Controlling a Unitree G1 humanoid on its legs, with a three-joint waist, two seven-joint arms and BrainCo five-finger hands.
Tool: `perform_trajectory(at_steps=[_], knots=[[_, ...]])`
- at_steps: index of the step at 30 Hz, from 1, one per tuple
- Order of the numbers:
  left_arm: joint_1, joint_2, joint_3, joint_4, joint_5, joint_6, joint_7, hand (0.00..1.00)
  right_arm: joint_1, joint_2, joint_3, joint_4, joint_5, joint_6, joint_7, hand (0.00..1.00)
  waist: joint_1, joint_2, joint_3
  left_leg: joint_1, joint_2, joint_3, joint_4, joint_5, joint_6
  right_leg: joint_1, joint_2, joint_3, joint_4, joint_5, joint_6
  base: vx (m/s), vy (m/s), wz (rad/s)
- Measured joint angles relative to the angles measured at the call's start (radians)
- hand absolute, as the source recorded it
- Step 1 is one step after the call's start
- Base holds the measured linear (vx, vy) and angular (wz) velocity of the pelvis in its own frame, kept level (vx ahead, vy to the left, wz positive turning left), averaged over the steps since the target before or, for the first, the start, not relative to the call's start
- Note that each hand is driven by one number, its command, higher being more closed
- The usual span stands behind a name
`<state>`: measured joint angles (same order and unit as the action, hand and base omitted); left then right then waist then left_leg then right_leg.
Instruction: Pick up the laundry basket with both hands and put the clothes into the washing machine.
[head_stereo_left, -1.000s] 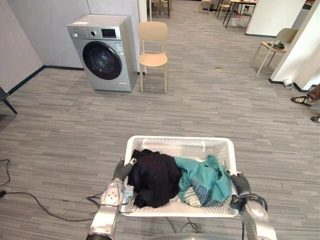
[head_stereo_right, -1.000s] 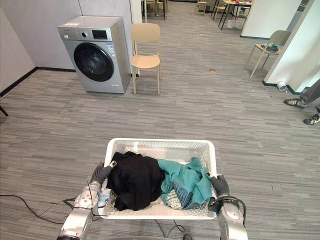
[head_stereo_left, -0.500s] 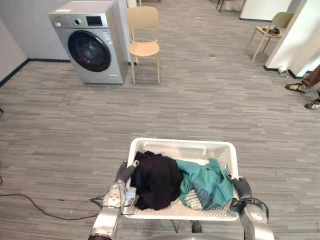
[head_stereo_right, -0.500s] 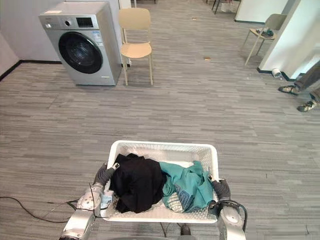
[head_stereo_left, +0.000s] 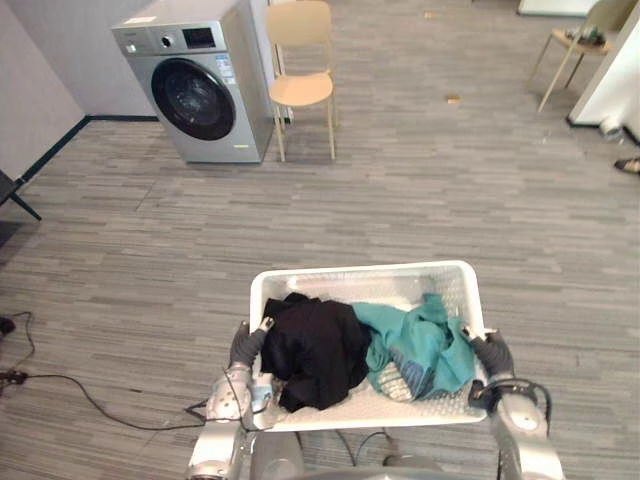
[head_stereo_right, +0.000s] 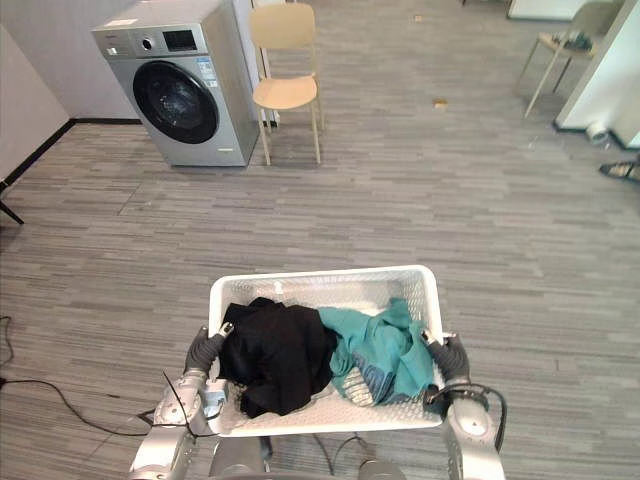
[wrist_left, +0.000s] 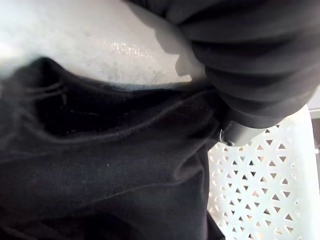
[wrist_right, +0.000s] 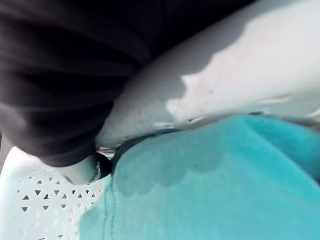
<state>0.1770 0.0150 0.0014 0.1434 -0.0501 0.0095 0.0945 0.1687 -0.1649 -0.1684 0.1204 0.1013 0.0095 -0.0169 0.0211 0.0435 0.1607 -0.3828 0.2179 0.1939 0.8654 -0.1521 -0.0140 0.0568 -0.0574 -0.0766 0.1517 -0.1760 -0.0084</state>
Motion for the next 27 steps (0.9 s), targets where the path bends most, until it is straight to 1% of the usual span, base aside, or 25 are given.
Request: perform_trajectory(at_steps=[1,2,3,4,5,6,7,9,10,11,12,13,14,15,16,17,18,19,21,22,23,24,25,26,27], knots=[[0.0,-0.013,0.015,-0.001,0.0,0.0,0.0,1.0,-0.017,-0.009,0.008,0.0,-0.003,0.0,0.0,1.0,0.006,-0.003,0.002,-0.002,-0.037,-0.011,-0.141,0.0,-0.012,0.011,-0.003,0.013,-0.016,-0.003,-0.001,0.34,0.005,-0.52],[0.0,-0.018,0.025,-0.011,-0.004,0.0,0.001,1.0,-0.036,-0.011,0.012,0.0,-0.008,0.0,0.0,1.0,0.022,-0.005,0.005,-0.002,-0.072,-0.03,-0.349,0.023,-0.047,0.025,-0.004,0.025,-0.033,-0.013,0.004,0.24,0.018,-0.46],[0.001,-0.021,0.03,-0.019,-0.008,0.0,0.001,1.0,-0.042,-0.011,0.013,0.0,-0.011,0.0,0.0,1.0,0.025,-0.005,0.007,-0.004,-0.082,-0.035,-0.439,0.039,-0.068,0.037,-0.003,0.028,-0.041,-0.02,0.007,0.42,0.088,-0.42],[0.002,-0.024,0.036,-0.026,-0.008,-0.001,0.002,1.0,-0.052,-0.01,0.015,0.0,-0.014,0.0,0.0,1.0,0.027,-0.003,0.009,-0.006,-0.092,-0.041,-0.585,0.07,-0.103,0.071,0.0,0.029,-0.05,-0.042,0.021,0.33,0.089,-0.24],[0.001,-0.023,0.037,-0.028,-0.008,-0.001,0.003,1.0,-0.053,-0.01,0.016,0.0,-0.014,-0.001,-0.001,1.0,0.031,-0.003,0.009,-0.002,-0.095,-0.045,-0.635,0.101,-0.092,0.1,-0.001,0.031,-0.046,-0.06,0.047,0.54,0.166,-0.36],[-0.001,-0.017,0.038,-0.028,-0.008,-0.001,0.005,1.0,-0.053,0.001,0.018,0.006,-0.014,-0.002,-0.003,1.0,0.05,-0.039,0.003,0.008,-0.125,-0.03,-0.588,0.159,-0.05,0.118,-0.042,0.049,-0.025,-0.098,0.075,0.51,0.152,-0.38],[-0.001,-0.016,0.042,-0.029,-0.008,0.0,0.008,1.0,-0.053,0.006,0.019,0.007,-0.017,-0.005,-0.003,1.0,0.05,-0.059,-0.005,-0.007,-0.142,-0.028,-0.536,0.148,-0.028,0.102,-0.065,0.056,0.03,-0.111,0.094,0.65,0.2,-0.31],[0.003,-0.018,0.041,-0.028,-0.008,0.002,0.009,1.0,-0.052,0.011,0.019,0.011,-0.024,-0.006,-0.003,1.0,0.047,-0.069,0.0,-0.006,-0.154,-0.007,-0.431,0.113,0.038,0.04,-0.097,0.077,0.244,-0.121,0.113,0.57,0.193,-0.16],[0.009,-0.009,0.042,-0.027,-0.008,0.005,0.011,1.0,-0.048,0.025,0.018,0.016,-0.035,-0.005,-0.003,1.0,0.046,-0.091,0.009,0.046,-0.177,0.024,-0.403,0.045,0.054,-0.028,-0.131,0.098,0.462,-0.087,0.171,0.48,0.196,-0.24],[0.012,-0.003,0.044,-0.027,-0.008,0.006,0.012,1.0,-0.046,0.035,0.018,0.018,-0.038,-0.004,-0.003,1.0,0.044,-0.101,0.015,0.083,-0.194,0.036,-0.404,0.017,0.063,-0.068,-0.154,0.108,0.573,-0.034,0.208,0.62,0.239,-0.21],[0.02,0.012,0.046,-0.027,-0.007,0.007,0.014,1.0,-0.045,0.059,0.019,0.035,-0.047,-0.003,-0.002,1.0,0.022,-0.096,0.019,0.18,-0.214,0.039,-0.416,-0.043,0.091,-0.154,-0.17,0.11,0.815,0.065,0.196,0.61,0.211,-0.09],[0.021,0.019,0.046,-0.027,-0.007,0.008,0.014,1.0,-0.044,0.067,0.019,0.04,-0.052,-0.003,-0.002,1.0,0.014,-0.088,0.024,0.225,-0.215,0.037,-0.428,-0.06,0.099,-0.181,-0.16,0.105,0.881,0.051,0.171,0.72,0.222,-0.07],[0.022,0.03,0.048,-0.027,-0.006,0.008,0.015,1.0,-0.04,0.083,0.02,0.042,-0.055,-0.003,-0.002,1.0,0.004,-0.071,0.028,0.314,-0.213,0.036,-0.474,-0.077,0.105,-0.237,-0.135,0.092,0.933,0.008,0.103,0.71,0.159,-0.03],[0.02,0.037,0.05,-0.033,-0.005,0.008,0.015,1.0,-0.039,0.092,0.024,0.036,-0.055,-0.004,-0.002,1.0,-0.008,-0.059,0.027,0.39,-0.211,0.027,-0.533,-0.084,0.102,-0.299,-0.104,0.059,0.908,-0.034,0.075,0.57,0.088,-0.04],[0.017,0.04,0.051,-0.036,-0.005,0.007,0.015,1.0,-0.037,0.101,0.024,0.025,-0.055,-0.004,-0.003,1.0,-0.008,-0.051,0.026,0.422,-0.207,0.024,-0.557,-0.087,0.097,-0.334,-0.085,0.043,0.872,-0.05,0.06,0.45,0.031,0.08],[0.009,0.041,0.052,-0.042,-0.005,0.006,0.015,1.0,-0.021,0.101,0.023,-0.011,-0.054,-0.004,-0.003,1.0,-0.012,-0.039,0.026,0.471,-0.195,0.012,-0.594,-0.096,0.081,-0.397,-0.053,0.015,0.744,-0.066,0.044,0.55,-0.002,0.3],[0.003,0.041,0.051,-0.053,-0.005,0.006,0.015,1.0,-0.002,0.101,0.021,-0.048,-0.052,-0.004,-0.003,1.0,-0.022,-0.038,0.025,0.505,-0.183,-0.004,-0.612,-0.106,0.064,-0.429,-0.032,0.006,0.546,-0.053,0.039,0.56,-0.02,0.45],[0.003,0.04,0.051,-0.059,-0.005,0.006,0.015,1.0,0.002,0.101,0.021,-0.065,-0.052,-0.004,-0.003,1.0,-0.03,-0.038,0.025,0.521,-0.176,-0.01,-0.616,-0.117,0.046,-0.437,-0.025,0.011,0.439,-0.032,0.035,0.68,-0.065,0.56],[-0.002,0.039,0.053,-0.064,-0.005,0.005,0.019,1.0,0.017,0.096,0.025,-0.105,-0.052,-0.004,-0.003,1.0,-0.034,-0.052,0.015,0.585,-0.166,-0.051,-0.621,-0.162,-0.008,-0.459,-0.005,0.081,0.163,0.08,0.031,0.61,-0.139,0.59],[0.001,0.037,0.057,-0.068,-0.004,0.005,0.022,1.0,0.029,0.096,0.031,-0.119,-0.052,-0.004,-0.006,1.0,-0.034,-0.066,0.007,0.609,-0.166,-0.073,-0.621,-0.182,-0.033,-0.461,-0.012,0.104,0.109,0.11,0.03,0.82,-0.309,1.05],[0.008,0.027,0.06,-0.068,0.004,0.005,0.022,1.0,0.048,0.096,0.044,-0.136,-0.051,-0.004,-0.008,1.0,-0.04,-0.068,-0.003,0.662,-0.144,-0.137,-0.588,-0.222,-0.061,-0.463,-0.013,0.095,0.217,0.193,0.054,0.71,-0.311,1.02],[0.011,0.021,0.061,-0.067,0.006,0.006,0.023,1.0,0.052,0.093,0.049,-0.137,-0.05,-0.003,-0.01,1.0,-0.046,-0.064,-0.007,0.662,-0.129,-0.155,-0.541,-0.224,-0.063,-0.463,-0.01,0.078,0.273,0.208,0.051,0.84,-0.395,0.99],[0.028,-0.004,0.067,-0.071,0.009,0.006,0.024,1.0,0.059,0.068,0.051,-0.149,-0.046,-0.003,-0.011,1.0,-0.041,-0.02,-0.026,0.617,-0.07,-0.179,-0.385,-0.212,-0.058,-0.452,0.018,0.028,0.34,0.139,0.033,0.55,-0.258,0.45],[0.035,-0.016,0.076,-0.074,0.011,0.005,0.026,1.0,0.058,0.054,0.06,-0.159,-0.043,-0.003,-0.01,1.0,-0.034,-0.001,-0.029,0.578,-0.041,-0.179,-0.287,-0.184,-0.054,-0.438,0.036,0.016,0.358,0.111,0.019,0.67,-0.304,0.28],[0.04,-0.029,0.088,-0.075,0.011,0.004,0.036,1.0,0.056,0.04,0.075,-0.175,-0.041,-0.001,-0.01,1.0,-0.029,0.017,-0.03,0.506,0.002,-0.178,-0.128,-0.086,-0.048,-0.409,0.063,-0.003,0.38,0.072,-0.007,0.65,-0.291,0.17]])
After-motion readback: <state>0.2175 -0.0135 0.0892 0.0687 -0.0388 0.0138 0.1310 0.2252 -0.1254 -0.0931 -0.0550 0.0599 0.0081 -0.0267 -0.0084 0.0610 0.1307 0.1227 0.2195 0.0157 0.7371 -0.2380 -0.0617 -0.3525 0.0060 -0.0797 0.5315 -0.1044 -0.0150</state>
